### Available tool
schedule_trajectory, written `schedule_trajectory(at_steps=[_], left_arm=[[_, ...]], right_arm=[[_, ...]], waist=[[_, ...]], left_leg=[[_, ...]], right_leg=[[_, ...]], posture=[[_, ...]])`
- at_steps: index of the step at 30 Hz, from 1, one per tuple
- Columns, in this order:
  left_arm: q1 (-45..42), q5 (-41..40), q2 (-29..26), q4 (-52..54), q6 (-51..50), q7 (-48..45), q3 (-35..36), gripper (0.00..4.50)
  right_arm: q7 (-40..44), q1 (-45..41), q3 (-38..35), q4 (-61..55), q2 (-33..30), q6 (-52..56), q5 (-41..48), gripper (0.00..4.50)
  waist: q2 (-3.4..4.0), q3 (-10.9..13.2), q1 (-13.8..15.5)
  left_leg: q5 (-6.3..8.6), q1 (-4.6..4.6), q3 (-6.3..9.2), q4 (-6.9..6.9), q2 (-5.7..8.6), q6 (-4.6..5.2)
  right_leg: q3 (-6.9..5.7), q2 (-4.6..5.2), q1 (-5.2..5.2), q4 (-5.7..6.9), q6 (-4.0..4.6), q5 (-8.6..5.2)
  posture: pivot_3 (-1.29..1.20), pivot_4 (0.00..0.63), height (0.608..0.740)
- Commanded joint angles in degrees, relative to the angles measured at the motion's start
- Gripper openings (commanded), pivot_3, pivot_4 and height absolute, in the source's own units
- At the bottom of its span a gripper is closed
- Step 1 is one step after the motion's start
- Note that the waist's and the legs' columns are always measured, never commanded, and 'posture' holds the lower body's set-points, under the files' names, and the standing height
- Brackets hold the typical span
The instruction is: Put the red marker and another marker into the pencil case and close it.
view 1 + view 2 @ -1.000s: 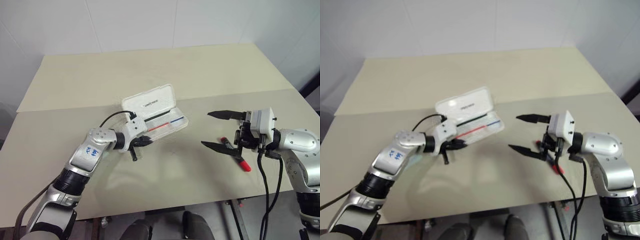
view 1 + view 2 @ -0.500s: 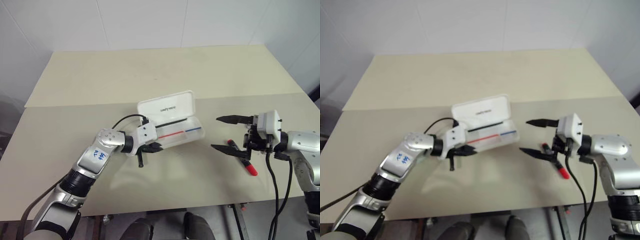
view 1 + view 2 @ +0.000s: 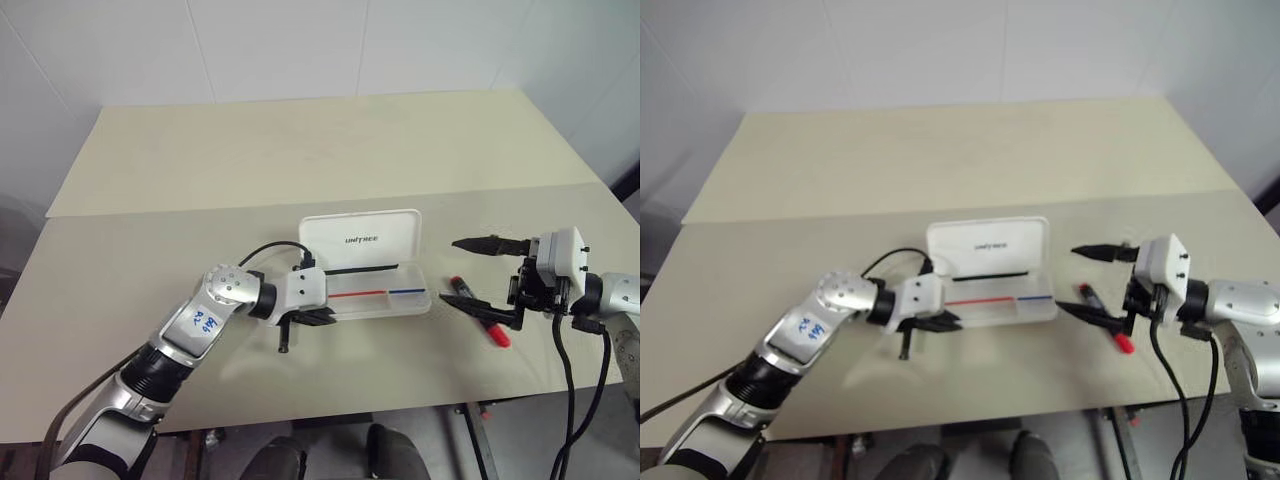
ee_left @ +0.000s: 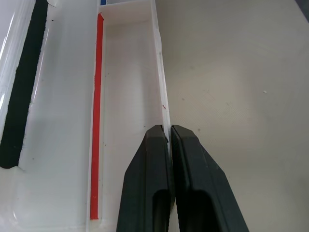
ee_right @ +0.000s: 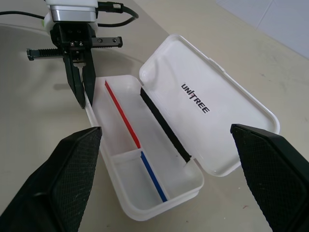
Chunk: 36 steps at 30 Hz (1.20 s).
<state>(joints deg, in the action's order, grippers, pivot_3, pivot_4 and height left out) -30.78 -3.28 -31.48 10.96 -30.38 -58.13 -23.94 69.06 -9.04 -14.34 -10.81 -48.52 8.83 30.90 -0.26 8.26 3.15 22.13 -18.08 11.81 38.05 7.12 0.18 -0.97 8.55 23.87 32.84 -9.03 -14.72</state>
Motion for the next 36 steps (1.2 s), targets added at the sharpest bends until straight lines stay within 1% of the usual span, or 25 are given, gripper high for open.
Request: schedule_trajectory(at_steps=[1,2,5,7,11,15,16,22,27,31,36], left_arm=[[1.11,0.54,-0.28,3.34,-4.05,0.98,-1.16,0.02],[1.28,0.73,-0.49,3.65,-4.67,1.25,-1.29,0.02],[1.63,0.52,-1.37,4.59,-6.37,0.64,-2.04,0.83],[1.86,0.27,-0.96,4.94,-7.02,1.43,-1.65,1.43],[1.54,-0.32,-0.48,4.90,-6.99,1.69,-1.12,2.86],[1.53,-1.54,-0.10,5.37,-7.14,1.73,-0.33,4.20],[1.58,-1.97,-0.04,5.58,-7.24,1.66,-0.16,4.47],[2.51,-5.72,0.61,7.06,-7.66,1.41,2.33,4.47],[3.19,-8.26,0.62,7.55,-8.37,1.64,4.09,4.47],[4.62,-10.40,2.35,6.58,-3.57,2.54,7.51,4.47],[6.33,-12.91,3.17,5.46,1.91,1.43,10.53,4.47]], right_arm=[[-1.09,0.65,-2.91,-2.80,-0.81,0.42,1.42,4.50],[-1.26,0.81,-2.94,-3.02,-0.78,0.51,1.47,4.50],[-1.69,1.00,-2.81,-3.32,-0.68,0.60,1.52,4.50],[-2.08,0.62,-2.30,-3.32,-0.32,0.62,1.48,4.50],[-2.52,-0.23,-1.35,-3.13,0.18,0.61,1.33,4.50],[-2.64,-0.66,-0.69,-3.02,0.61,0.56,1.20,4.50],[-2.66,-0.74,-0.58,-3.00,0.71,0.55,1.15,4.50],[-2.95,-1.51,-0.07,-2.46,1.31,1.07,0.98,4.50],[-4.35,-0.66,-0.11,-2.69,-0.15,5.85,0.63,4.50],[-10.36,2.91,-1.49,-3.10,-2.12,12.62,-2.47,4.50],[-16.23,6.74,-3.45,-3.89,-1.78,16.97,-3.80,4.50]], waist=[[0.00,0.00,-0.05],[0.00,0.00,-0.10],[-0.01,0.00,-0.14],[-0.01,0.00,-0.14],[-0.01,0.00,-0.02],[-0.02,0.00,-0.03],[-0.02,0.00,-0.04],[-0.02,0.00,-0.07],[-0.02,0.00,-0.06],[-0.03,-0.01,0.09],[-0.03,0.00,0.05]], left_leg=[[0.00,0.00,0.00,0.00,0.00,0.00],[0.00,0.01,0.00,0.00,0.00,0.00],[0.00,0.03,-0.01,-0.03,0.00,0.00],[0.00,0.03,-0.02,-0.03,-0.01,0.00],[0.00,0.03,-0.05,-0.01,-0.01,0.00],[0.00,0.04,-0.05,0.01,-0.01,0.00],[0.00,0.04,-0.06,0.01,-0.02,0.00],[0.00,0.05,-0.07,0.00,-0.05,0.00],[0.00,0.04,-0.05,0.00,-0.06,0.00],[0.00,0.04,-0.03,0.00,-0.04,0.00],[0.00,0.03,-0.12,0.00,-0.04,0.00]], right_leg=[[-0.01,-0.01,0.00,0.00,0.00,0.00],[-0.01,-0.01,0.00,0.00,0.00,0.00],[-0.02,-0.02,0.01,0.00,0.00,0.00],[-0.03,-0.03,0.01,0.00,0.00,0.00],[-0.02,-0.03,0.00,-0.01,0.00,0.00],[-0.02,-0.03,-0.03,-0.02,0.00,0.00],[-0.02,-0.03,-0.03,-0.02,0.00,0.00],[-0.02,-0.03,-0.02,-0.01,0.00,0.00],[-0.02,-0.01,-0.02,-0.01,0.00,0.01],[-0.02,0.00,-0.02,0.00,0.00,0.01],[-0.01,-0.01,0.00,-0.02,0.01,0.01]], posture=[[0.00,0.150,0.740],[0.00,0.150,0.740],[0.00,0.150,0.740],[0.00,0.150,0.740],[0.00,0.150,0.740],[0.00,0.150,0.740],[0.00,0.150,0.740],[0.00,0.150,0.740],[0.00,0.150,0.740],[0.00,0.150,0.740],[0.00,0.150,0.740]])
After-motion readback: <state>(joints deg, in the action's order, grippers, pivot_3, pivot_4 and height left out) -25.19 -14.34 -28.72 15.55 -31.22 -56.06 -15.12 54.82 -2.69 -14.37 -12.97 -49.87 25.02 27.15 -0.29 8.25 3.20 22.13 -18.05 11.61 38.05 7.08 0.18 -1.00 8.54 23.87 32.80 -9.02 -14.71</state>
